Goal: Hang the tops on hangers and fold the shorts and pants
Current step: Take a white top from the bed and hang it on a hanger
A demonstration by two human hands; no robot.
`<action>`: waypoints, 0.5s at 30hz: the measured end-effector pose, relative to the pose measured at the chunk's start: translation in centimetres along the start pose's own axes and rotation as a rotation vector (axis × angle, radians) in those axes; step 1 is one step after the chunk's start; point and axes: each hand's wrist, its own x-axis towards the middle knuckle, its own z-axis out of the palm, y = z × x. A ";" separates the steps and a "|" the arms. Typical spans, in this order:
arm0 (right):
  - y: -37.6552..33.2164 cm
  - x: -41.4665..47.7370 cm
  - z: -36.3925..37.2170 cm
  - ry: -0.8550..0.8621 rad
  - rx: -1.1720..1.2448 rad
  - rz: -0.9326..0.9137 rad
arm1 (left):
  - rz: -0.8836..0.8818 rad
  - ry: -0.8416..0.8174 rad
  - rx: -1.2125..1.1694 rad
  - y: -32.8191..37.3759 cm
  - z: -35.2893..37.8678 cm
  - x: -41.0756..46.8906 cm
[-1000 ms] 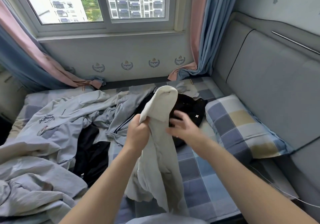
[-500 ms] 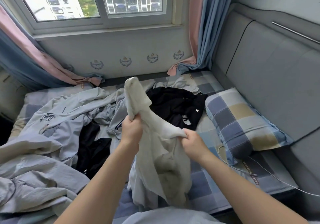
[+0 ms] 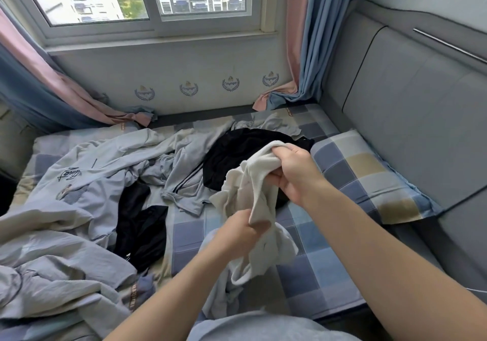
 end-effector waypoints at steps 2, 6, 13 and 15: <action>-0.2 0.0 0.2 -0.010 0.044 0.010 | 0.010 0.128 -0.115 -0.6 0.2 0.3; 0.6 0.2 -1.0 -0.088 -0.008 0.033 | -0.013 0.304 -0.443 -1.6 -1.5 0.8; 5.8 -0.2 -3.7 -0.201 -0.261 0.164 | -0.048 0.231 -0.778 -1.2 -4.4 0.8; 7.4 -0.6 -4.1 -0.263 -0.386 0.140 | -0.037 0.195 -0.827 -0.4 -4.9 0.4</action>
